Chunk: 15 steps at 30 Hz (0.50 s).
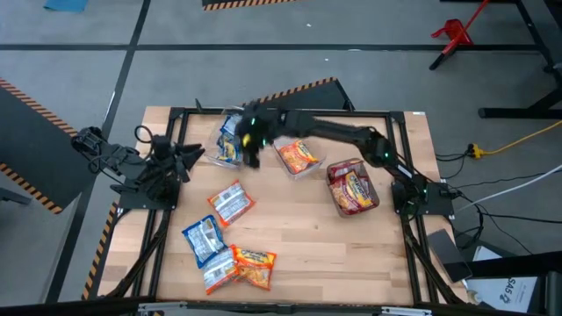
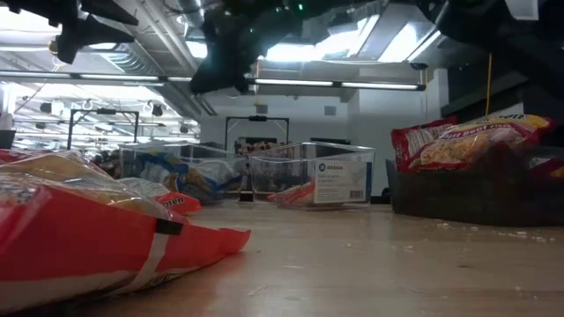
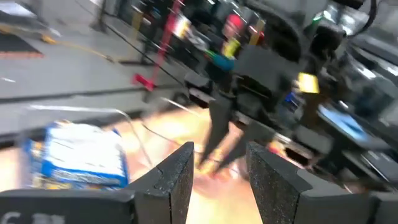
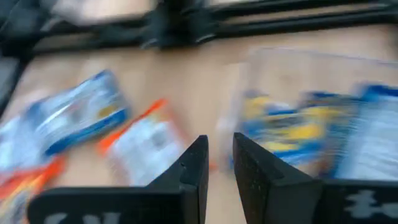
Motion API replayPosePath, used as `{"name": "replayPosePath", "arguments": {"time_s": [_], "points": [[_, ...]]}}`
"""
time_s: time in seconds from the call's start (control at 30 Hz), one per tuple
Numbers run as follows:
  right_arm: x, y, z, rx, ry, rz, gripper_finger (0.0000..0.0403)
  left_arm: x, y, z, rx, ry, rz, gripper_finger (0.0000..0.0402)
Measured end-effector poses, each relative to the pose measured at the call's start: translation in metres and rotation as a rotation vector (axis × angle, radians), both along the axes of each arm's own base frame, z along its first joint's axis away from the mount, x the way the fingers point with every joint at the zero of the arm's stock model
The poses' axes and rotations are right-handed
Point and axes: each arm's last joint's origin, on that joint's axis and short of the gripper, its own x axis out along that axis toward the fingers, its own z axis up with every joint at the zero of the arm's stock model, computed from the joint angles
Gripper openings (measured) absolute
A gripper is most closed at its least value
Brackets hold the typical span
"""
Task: Sort Maruchan noodles
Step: Put the blue noodle pack into the left transparent bin
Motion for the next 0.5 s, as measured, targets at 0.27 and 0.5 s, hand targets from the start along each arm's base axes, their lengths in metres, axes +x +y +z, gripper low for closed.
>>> {"name": "replayPosePath", "arguments": {"time_s": [0.27,0.5], "points": [[0.009,0.090,-0.022,-0.123,0.051,0.273,0.0102,0.002,-0.004,-0.001,-0.026,0.021,-0.145,0.0141],[0.028,0.155,-0.036,-0.252,-0.178,0.243,0.0225,0.002,-0.004,-0.002,-0.042,0.013,-0.150,0.0141]]}}
